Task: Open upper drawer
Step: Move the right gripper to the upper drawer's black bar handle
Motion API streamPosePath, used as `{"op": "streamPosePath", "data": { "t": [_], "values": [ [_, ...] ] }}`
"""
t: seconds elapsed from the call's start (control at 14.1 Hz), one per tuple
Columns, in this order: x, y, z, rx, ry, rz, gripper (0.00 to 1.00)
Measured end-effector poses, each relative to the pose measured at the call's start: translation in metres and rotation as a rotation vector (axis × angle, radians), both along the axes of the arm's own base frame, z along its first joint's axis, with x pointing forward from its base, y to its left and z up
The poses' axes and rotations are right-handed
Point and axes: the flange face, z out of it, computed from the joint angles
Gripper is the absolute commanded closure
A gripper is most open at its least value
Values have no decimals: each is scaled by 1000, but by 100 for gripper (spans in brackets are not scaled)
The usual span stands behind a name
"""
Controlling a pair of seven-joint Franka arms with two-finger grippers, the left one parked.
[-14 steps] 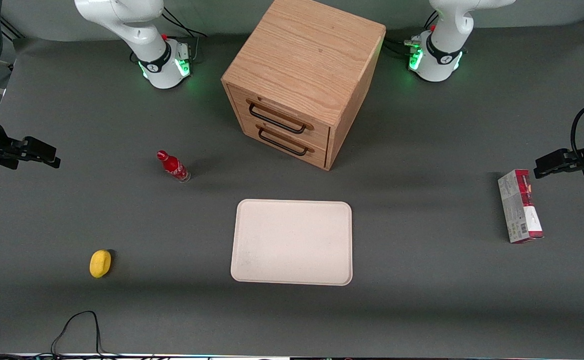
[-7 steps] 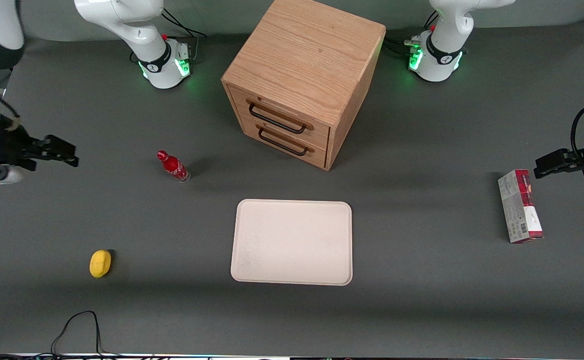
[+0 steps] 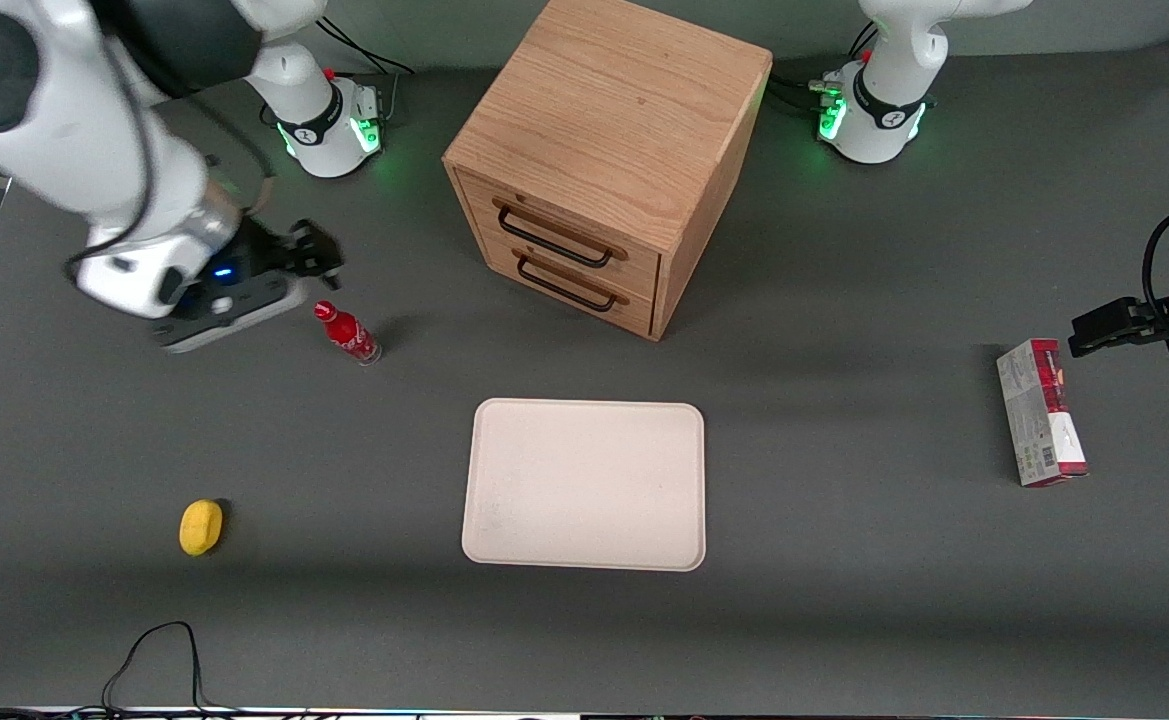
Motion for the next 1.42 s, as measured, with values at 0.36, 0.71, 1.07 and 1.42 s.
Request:
{"op": "streamPosePath", "data": {
  "t": [0.36, 0.71, 1.07, 1.42],
  "values": [
    [-44, 102, -22, -15, 29, 195, 0],
    [-80, 170, -35, 2, 9, 400, 0],
    [-84, 185, -38, 23, -15, 562, 0],
    [-88, 190, -37, 111, 22, 553, 0]
  ]
}}
